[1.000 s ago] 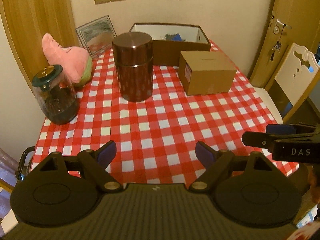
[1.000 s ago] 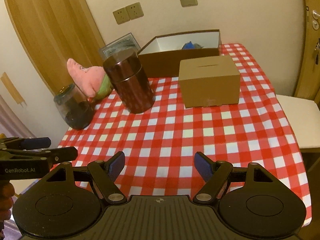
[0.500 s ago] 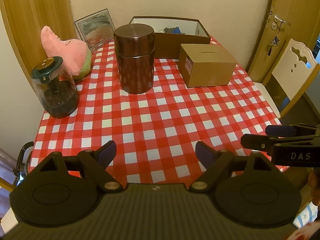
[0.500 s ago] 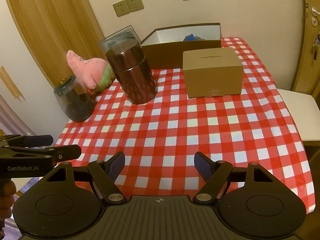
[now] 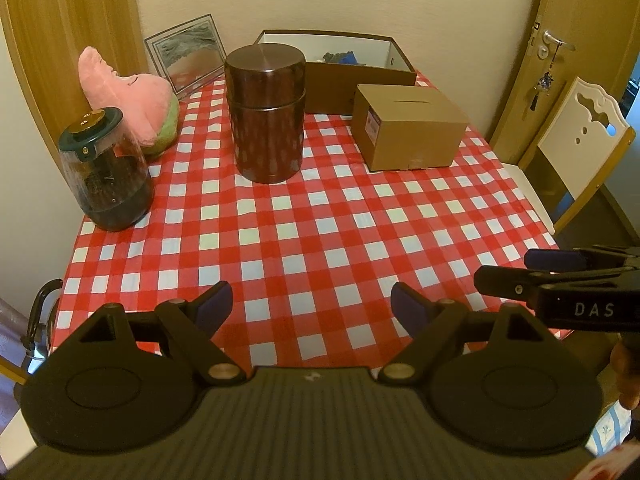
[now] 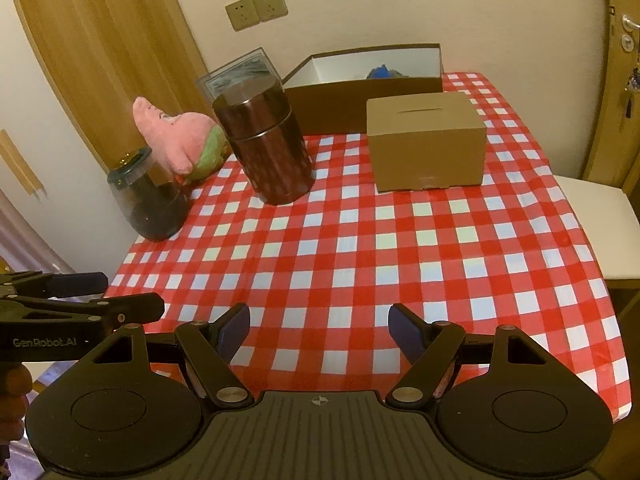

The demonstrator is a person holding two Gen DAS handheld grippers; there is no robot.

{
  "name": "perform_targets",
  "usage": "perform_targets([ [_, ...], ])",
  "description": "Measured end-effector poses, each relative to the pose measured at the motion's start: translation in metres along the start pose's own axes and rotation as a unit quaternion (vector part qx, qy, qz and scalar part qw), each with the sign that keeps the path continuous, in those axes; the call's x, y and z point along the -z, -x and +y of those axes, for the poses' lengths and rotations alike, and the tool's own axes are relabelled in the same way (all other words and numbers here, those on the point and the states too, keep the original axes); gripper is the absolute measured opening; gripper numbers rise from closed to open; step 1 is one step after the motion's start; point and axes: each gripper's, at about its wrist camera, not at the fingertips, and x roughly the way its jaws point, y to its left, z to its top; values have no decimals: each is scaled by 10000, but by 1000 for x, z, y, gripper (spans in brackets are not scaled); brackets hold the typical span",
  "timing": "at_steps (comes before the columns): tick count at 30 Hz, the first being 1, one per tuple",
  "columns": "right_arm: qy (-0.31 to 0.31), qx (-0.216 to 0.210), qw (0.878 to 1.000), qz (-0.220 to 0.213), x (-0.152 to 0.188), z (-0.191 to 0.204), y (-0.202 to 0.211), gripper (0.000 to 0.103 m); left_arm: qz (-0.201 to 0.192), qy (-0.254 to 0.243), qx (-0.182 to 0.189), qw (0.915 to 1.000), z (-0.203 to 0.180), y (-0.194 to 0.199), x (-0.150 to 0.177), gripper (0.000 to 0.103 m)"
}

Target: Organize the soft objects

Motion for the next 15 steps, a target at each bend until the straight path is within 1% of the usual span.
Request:
perform_targets([
  [15,-8,0,10000,-3,1,1,-3,76,20,7,21,10000,1,-1,0,85],
])
